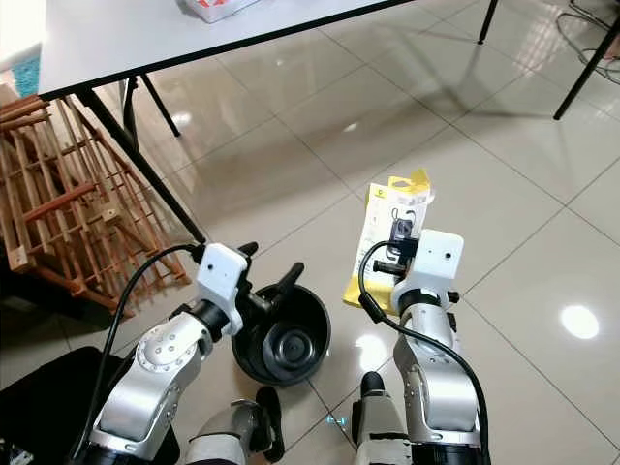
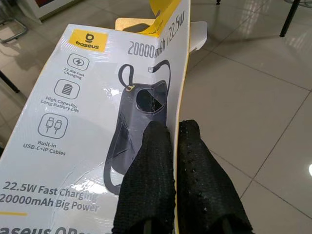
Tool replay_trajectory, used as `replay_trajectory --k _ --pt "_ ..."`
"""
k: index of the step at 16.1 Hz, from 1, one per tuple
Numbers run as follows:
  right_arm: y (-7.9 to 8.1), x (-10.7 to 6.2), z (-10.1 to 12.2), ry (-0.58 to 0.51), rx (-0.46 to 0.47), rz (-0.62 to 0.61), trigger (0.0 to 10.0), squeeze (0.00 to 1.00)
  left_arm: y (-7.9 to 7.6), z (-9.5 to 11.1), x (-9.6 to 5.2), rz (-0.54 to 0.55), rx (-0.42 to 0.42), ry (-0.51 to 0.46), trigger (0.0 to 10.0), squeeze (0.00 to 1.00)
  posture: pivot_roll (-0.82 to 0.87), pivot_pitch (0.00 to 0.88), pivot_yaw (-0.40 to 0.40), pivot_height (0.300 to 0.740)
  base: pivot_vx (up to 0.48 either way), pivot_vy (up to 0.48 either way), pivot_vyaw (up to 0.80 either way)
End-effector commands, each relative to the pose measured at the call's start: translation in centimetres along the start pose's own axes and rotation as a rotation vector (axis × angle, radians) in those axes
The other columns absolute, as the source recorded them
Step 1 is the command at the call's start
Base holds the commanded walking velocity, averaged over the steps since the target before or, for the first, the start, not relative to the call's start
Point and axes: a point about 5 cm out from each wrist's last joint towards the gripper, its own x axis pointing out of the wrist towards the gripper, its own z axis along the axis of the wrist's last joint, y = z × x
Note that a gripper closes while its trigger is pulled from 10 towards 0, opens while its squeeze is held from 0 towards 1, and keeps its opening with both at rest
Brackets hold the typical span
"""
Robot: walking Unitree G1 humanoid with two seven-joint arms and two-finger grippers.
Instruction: Picking trash to rubbish bin
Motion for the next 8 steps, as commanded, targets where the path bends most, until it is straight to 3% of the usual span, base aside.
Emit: replay_trajectory --k 1,8 --pt "0.08 -0.05 -0.4 0.011 -0.003 -0.003 0.0 0.0 -0.25 -0.22 -0.43 -0.015 0.027 0.01 10.0 0.0 -0.03 0.289 0.093 0.74 0.0 0.0 0.0" --pt "0.44 0.04 -0.44 0.012 -0.016 0.024 0.0 0.0 0.68 -0.42 -0.37 0.078 0.074 0.018 10.0 0.0 -0.03 0.282 0.091 0.74 0.0 0.0 0.0"
